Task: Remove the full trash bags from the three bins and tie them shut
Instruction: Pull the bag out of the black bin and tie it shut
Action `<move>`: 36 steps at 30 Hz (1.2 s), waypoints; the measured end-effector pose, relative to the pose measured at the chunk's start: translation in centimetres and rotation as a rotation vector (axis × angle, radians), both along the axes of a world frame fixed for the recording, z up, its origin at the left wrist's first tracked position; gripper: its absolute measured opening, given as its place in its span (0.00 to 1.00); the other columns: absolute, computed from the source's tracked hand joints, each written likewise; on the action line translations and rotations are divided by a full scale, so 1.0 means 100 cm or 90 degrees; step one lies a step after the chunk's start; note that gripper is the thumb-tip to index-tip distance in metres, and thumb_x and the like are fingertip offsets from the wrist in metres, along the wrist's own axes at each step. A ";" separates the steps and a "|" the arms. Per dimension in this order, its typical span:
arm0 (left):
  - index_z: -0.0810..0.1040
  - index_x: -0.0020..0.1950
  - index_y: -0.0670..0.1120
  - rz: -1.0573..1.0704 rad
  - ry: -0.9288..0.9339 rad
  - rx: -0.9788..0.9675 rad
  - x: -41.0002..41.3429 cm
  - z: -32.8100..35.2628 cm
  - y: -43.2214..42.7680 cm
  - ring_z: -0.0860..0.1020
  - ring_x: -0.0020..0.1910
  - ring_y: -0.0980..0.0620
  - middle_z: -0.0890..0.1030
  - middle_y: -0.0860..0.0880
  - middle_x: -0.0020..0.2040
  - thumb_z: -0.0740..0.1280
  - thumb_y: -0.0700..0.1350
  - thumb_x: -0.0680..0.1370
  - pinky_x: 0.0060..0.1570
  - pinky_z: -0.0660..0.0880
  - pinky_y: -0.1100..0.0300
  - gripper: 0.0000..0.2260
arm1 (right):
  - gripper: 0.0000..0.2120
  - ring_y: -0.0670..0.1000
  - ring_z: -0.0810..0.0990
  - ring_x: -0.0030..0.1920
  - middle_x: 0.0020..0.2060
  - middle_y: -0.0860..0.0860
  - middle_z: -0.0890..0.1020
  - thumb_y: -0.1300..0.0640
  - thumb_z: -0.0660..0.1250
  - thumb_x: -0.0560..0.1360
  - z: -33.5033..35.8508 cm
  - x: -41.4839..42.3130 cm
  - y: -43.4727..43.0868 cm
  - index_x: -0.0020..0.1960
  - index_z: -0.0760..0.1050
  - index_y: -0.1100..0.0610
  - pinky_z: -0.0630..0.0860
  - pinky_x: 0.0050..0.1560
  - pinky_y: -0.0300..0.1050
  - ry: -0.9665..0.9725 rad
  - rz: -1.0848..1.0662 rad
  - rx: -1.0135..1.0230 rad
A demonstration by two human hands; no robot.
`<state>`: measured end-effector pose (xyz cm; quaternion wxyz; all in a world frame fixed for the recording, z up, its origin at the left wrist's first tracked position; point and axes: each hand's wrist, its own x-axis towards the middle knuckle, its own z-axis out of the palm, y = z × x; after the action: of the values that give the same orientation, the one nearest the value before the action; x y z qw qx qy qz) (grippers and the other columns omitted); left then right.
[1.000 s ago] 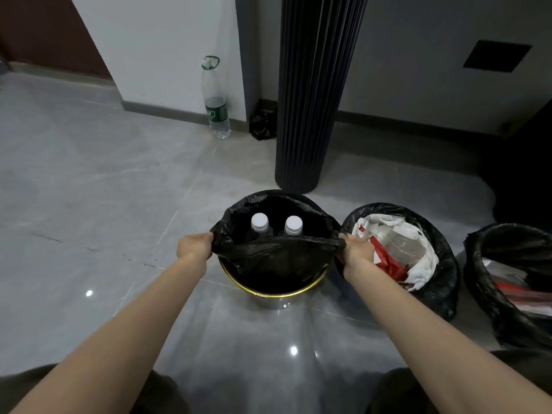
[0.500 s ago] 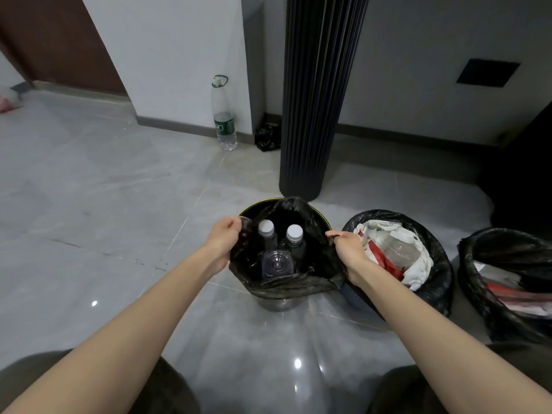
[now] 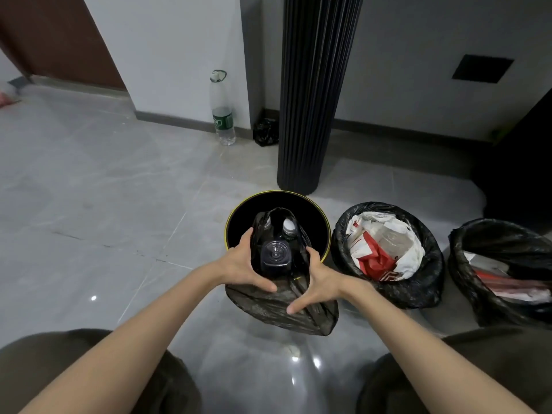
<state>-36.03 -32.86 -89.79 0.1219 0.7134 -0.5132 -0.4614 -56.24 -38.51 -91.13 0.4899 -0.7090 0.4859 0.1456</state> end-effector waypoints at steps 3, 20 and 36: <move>0.27 0.73 0.46 -0.071 -0.068 0.023 0.003 -0.005 0.004 0.58 0.75 0.46 0.57 0.43 0.76 0.82 0.49 0.58 0.72 0.60 0.56 0.68 | 0.53 0.61 0.74 0.64 0.63 0.61 0.74 0.51 0.78 0.64 -0.012 0.005 0.008 0.76 0.47 0.62 0.73 0.61 0.52 0.077 0.013 -0.207; 0.62 0.27 0.47 0.080 -0.201 -0.182 0.020 -0.021 -0.007 0.65 0.28 0.50 0.64 0.50 0.26 0.65 0.43 0.77 0.30 0.61 0.58 0.20 | 0.07 0.55 0.77 0.50 0.53 0.53 0.71 0.61 0.65 0.77 -0.012 0.029 -0.035 0.53 0.79 0.61 0.73 0.56 0.46 -0.061 0.026 -0.396; 0.78 0.45 0.43 -0.120 -0.233 -0.276 0.014 -0.031 -0.005 0.68 0.42 0.51 0.65 0.51 0.39 0.60 0.47 0.80 0.42 0.69 0.56 0.11 | 0.05 0.55 0.73 0.42 0.43 0.50 0.75 0.61 0.60 0.77 -0.033 0.067 -0.033 0.48 0.64 0.55 0.73 0.43 0.56 -0.170 0.132 -0.404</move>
<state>-34.62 -33.36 -92.86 0.1333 0.6911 -0.6772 -0.2144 -49.50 -41.83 -94.45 0.2869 -0.8841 0.3644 -0.0576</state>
